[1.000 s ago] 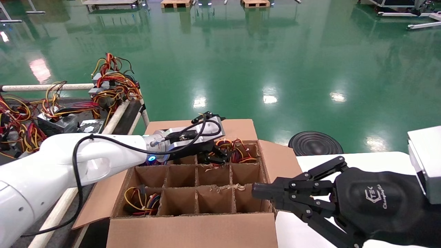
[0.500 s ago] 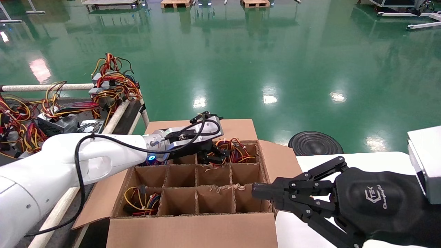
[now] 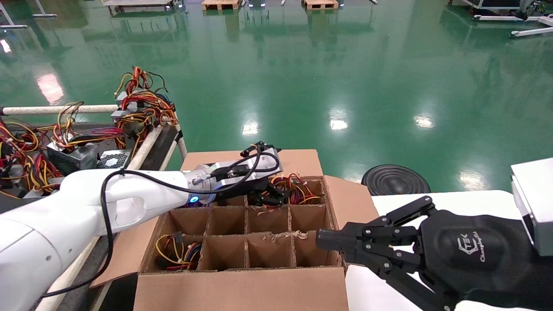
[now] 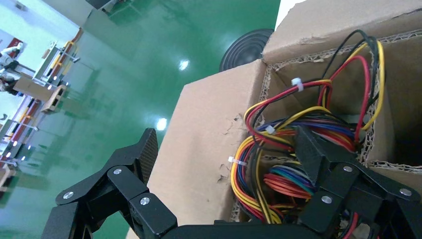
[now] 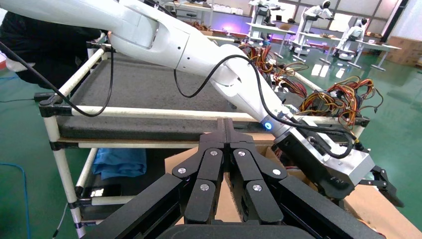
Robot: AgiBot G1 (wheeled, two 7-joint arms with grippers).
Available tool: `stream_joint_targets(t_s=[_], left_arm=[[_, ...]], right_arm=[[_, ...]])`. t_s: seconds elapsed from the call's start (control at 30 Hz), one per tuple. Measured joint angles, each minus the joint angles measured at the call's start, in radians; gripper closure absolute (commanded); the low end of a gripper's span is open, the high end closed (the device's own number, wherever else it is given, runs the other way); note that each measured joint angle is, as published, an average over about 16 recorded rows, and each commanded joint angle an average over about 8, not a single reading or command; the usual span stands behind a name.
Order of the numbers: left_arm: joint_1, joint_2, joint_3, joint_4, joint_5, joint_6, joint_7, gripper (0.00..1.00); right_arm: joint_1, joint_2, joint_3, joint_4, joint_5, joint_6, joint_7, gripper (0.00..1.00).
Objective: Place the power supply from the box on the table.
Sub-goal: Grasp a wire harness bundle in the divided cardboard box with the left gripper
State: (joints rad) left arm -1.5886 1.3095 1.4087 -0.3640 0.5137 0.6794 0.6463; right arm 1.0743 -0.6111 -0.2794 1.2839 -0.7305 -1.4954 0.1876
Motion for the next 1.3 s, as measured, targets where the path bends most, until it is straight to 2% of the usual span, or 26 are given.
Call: stream_joint_targets(t_s=[0.67,0.73,0.8,0.93,1.0,1.07,1.3], left_arm=[[0.007,0.034,0.016,0.055,-0.031,0.028,0.033,0.0],[0.007,0.036,0.018,0.057,-0.032,0.03,0.035,0.07],[0.007,0.038,0.019,0.059,-0.034,0.032,0.038,0.19],[0.008,0.041,0.02,0.063,-0.038,0.037,0.041,0.69],[0.008,0.043,0.02,0.064,-0.039,0.039,0.043,0.87],[0.009,0.044,0.02,0.066,-0.041,0.043,0.046,1.0],[0.01,0.05,0.018,0.077,-0.05,0.058,0.058,1.0]], right_arm=[[0.0,0.0,0.0,0.0,0.0,0.0,0.0,1.0],[0.0,0.0,0.0,0.0,0.0,0.0,0.0,1.0],[0.0,0.0,0.0,0.0,0.0,0.0,0.0,1.0],[0.0,0.0,0.0,0.0,0.0,0.0,0.0,1.0],[0.0,0.0,0.0,0.0,0.0,0.0,0.0,1.0],[0.0,0.0,0.0,0.0,0.0,0.0,0.0,1.0],[0.0,0.0,0.0,0.0,0.0,0.0,0.0,1.0]])
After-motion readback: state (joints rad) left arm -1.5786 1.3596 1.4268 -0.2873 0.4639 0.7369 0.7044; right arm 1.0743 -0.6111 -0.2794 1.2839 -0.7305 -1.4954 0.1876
